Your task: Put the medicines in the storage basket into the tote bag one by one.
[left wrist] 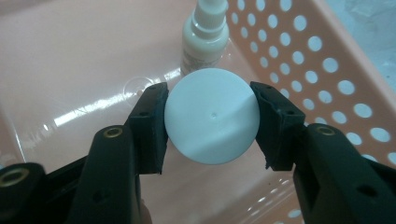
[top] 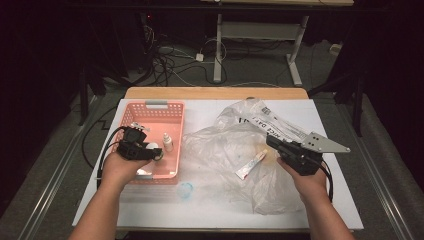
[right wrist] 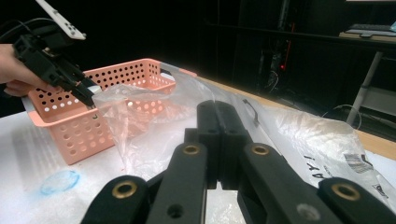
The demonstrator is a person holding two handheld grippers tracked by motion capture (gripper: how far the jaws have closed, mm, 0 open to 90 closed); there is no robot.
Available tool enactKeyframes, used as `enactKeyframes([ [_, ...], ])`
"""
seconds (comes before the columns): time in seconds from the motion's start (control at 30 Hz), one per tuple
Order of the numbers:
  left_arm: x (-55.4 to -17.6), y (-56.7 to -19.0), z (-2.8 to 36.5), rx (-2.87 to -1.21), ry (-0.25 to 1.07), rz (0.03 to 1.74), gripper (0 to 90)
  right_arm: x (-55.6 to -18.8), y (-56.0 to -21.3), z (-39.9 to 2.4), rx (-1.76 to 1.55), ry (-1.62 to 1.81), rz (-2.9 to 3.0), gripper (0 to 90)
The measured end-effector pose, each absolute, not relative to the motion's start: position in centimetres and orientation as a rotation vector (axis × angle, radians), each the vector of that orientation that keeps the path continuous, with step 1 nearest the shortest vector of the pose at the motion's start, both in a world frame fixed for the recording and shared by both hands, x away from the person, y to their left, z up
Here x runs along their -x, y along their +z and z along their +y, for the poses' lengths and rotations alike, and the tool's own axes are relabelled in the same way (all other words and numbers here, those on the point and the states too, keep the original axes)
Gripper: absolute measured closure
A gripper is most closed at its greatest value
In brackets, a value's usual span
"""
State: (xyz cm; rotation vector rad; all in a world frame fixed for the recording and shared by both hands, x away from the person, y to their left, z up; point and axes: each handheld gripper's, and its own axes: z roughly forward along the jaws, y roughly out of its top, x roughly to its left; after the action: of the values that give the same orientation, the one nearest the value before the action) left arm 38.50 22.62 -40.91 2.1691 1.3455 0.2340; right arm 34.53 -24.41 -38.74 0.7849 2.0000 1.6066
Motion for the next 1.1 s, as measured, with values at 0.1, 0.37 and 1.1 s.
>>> enactKeyframes([
  [0.1, -37.8, -41.0, 22.7, -2.119, 0.237, 1.334, 49.0, -34.5, -38.7, -24.4, -0.786, 1.606, 1.997, 90.0],
  [0.37, -35.5, -41.0, 22.2, -2.055, 0.329, 1.263, 49.0, -34.5, -38.7, -24.4, -0.783, 1.607, 1.995, 90.0],
  [1.1, -32.6, -41.6, 22.4, -1.926, 0.464, 1.173, 49.0, -34.7, -38.6, -24.3, -0.787, 1.618, 1.997, 90.0],
])
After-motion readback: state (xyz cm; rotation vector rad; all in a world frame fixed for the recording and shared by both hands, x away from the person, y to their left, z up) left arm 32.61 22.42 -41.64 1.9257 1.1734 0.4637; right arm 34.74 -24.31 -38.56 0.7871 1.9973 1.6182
